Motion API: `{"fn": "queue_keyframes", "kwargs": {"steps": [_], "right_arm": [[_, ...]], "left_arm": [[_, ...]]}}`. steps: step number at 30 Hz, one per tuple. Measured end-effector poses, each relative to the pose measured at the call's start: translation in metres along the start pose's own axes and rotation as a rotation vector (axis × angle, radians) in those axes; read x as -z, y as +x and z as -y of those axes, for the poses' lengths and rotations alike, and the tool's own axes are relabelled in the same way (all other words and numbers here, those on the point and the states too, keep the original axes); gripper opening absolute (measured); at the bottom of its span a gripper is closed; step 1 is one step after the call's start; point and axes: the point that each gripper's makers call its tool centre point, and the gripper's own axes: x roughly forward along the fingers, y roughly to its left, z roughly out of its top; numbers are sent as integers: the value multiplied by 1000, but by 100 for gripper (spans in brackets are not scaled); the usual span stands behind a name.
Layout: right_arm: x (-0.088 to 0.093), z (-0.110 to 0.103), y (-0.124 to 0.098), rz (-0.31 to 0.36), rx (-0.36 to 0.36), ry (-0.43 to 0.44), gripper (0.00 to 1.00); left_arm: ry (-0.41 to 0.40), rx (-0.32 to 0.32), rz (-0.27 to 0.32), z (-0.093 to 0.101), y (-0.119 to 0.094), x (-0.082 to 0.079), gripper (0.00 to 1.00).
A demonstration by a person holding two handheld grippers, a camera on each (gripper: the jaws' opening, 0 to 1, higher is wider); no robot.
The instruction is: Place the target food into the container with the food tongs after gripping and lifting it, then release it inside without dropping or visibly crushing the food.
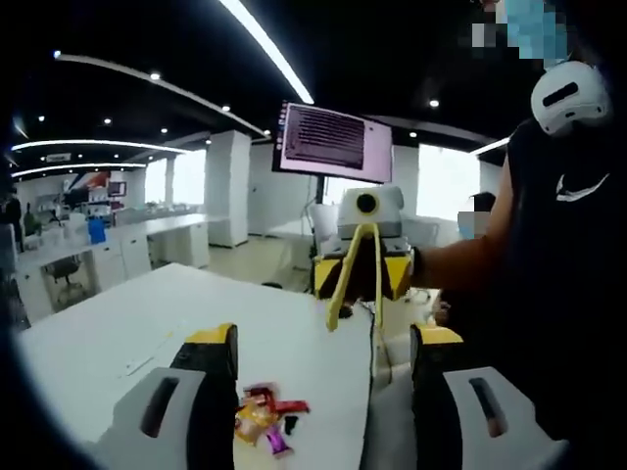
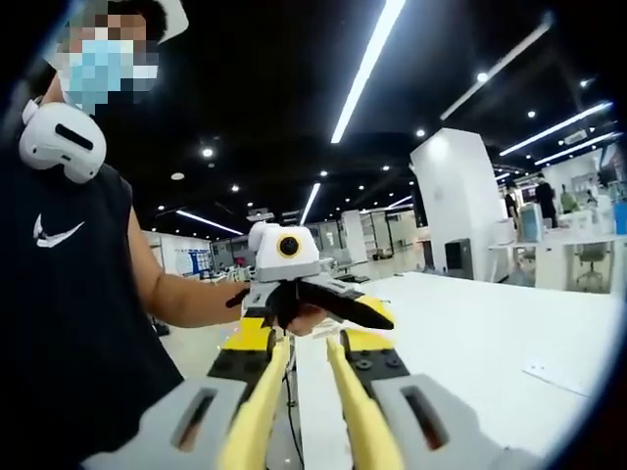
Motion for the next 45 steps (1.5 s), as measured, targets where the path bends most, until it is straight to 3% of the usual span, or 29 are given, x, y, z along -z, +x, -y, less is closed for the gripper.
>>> {"fn": "queue_keyframes", "kwargs": {"steps": [6,13,17,23,27,30,33,37,45], "right_arm": [[13,11,-10,-67,42,-60,26],[24,19,-23,-110,69,-83,27],[30,27,-29,-141,92,-87,27],[42,39,-38,-182,143,-92,27],[54,44,-44,-216,168,-85,27],[60,46,-47,-233,182,-83,27],[67,49,-51,-257,195,-85,27],[77,53,-56,-282,218,-81,27],[86,60,-64,-320,227,-71,27]], "left_arm": [[42,-189,-23,-27,-23,32,99],[2,-267,-44,-31,-52,79,99],[4,-368,-75,-44,-71,104,99],[50,-494,-46,-55,-89,132,99],[38,-506,-55,-48,-89,163,100],[18,-512,-98,-40,-88,190,100],[-26,-502,-102,-35,-87,207,100],[-72,-533,-98,-36,-88,220,100],[-88,-583,-114,-40,-92,234,100]]}}
